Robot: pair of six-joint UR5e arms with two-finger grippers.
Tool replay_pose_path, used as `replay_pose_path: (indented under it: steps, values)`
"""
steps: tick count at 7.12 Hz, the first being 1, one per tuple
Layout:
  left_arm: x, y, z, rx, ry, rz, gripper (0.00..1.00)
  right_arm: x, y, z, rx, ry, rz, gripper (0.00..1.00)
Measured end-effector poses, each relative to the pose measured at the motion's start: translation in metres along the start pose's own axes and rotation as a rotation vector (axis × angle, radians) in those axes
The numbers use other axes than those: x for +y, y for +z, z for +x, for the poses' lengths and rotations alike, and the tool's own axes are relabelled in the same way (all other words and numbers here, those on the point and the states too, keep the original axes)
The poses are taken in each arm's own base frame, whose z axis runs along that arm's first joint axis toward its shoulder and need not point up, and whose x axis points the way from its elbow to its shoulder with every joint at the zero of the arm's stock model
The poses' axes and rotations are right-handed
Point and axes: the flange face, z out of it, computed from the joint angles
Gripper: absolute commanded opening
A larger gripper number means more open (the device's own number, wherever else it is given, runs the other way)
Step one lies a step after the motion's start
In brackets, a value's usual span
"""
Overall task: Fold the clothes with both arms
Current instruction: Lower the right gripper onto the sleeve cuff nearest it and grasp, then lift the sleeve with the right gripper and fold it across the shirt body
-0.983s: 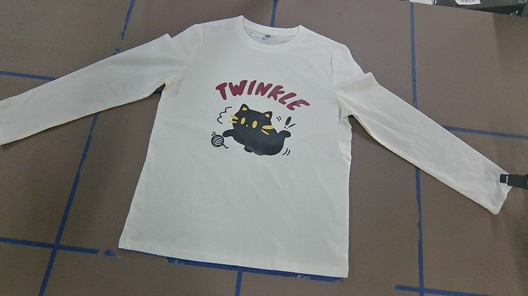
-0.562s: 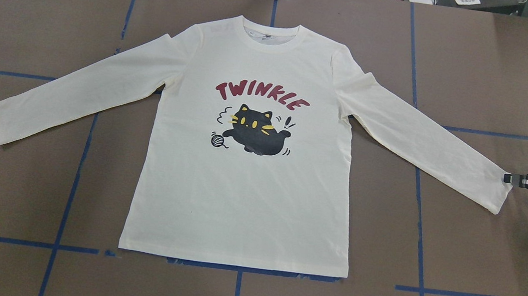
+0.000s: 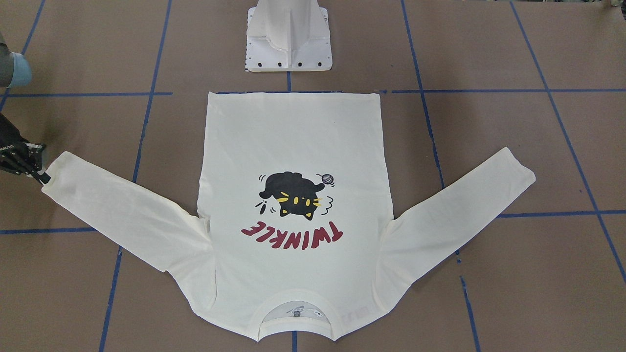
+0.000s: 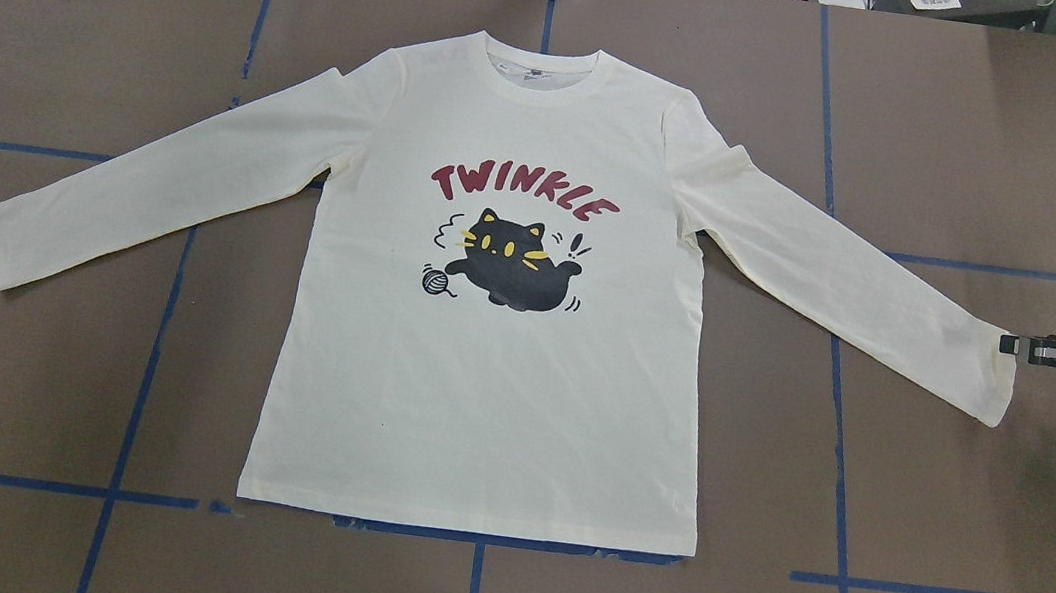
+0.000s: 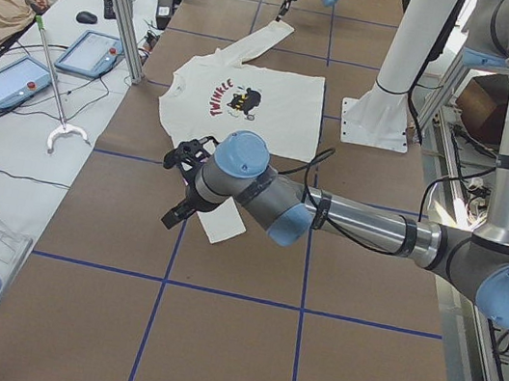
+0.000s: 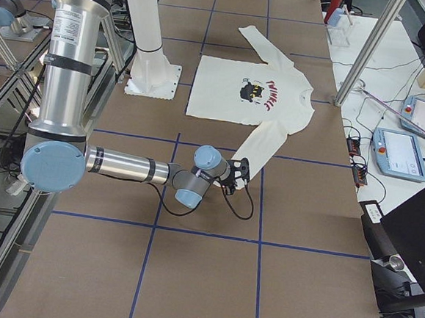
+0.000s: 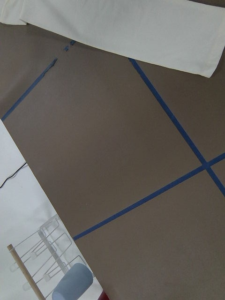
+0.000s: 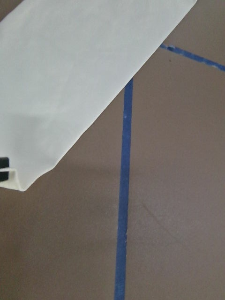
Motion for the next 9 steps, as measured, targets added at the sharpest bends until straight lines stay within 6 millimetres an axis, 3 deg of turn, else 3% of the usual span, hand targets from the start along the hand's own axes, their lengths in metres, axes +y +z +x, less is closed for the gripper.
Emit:
replay_pose_path:
  steps: [1, 2, 4, 6, 7, 8, 9]
  values:
    - [0.002, 0.0, 0.0, 0.0, -0.002, -0.002, 1.0, -0.015, -0.01, -0.026, 0.005, 0.006, -0.008, 0.0]
    - [0.004, 0.0, 0.0, 0.001, -0.003, -0.004, 1.0, -0.04, -0.024, -0.07, 0.028, 0.023, -0.023, 0.0]
    - [0.005, 0.001, 0.0, 0.001, -0.005, -0.006, 1.0, -0.125, -0.042, -0.198, 0.083, 0.057, -0.046, 0.0]
    - [0.011, 0.002, -0.001, 0.002, -0.012, -0.013, 1.0, -0.213, -0.056, -0.347, 0.155, 0.077, -0.043, 0.0]
    - [0.014, 0.003, -0.001, 0.003, -0.017, -0.017, 1.0, -0.24, -0.059, -0.408, 0.164, 0.09, -0.024, 0.0]
    - [0.017, 0.005, -0.003, 0.004, -0.022, -0.022, 1.0, -0.263, -0.05, -0.473, 0.168, 0.113, 0.013, 0.0]
    - [0.019, 0.006, -0.004, 0.003, -0.026, -0.026, 1.0, -0.271, -0.029, -0.542, 0.171, 0.134, 0.052, 0.0]
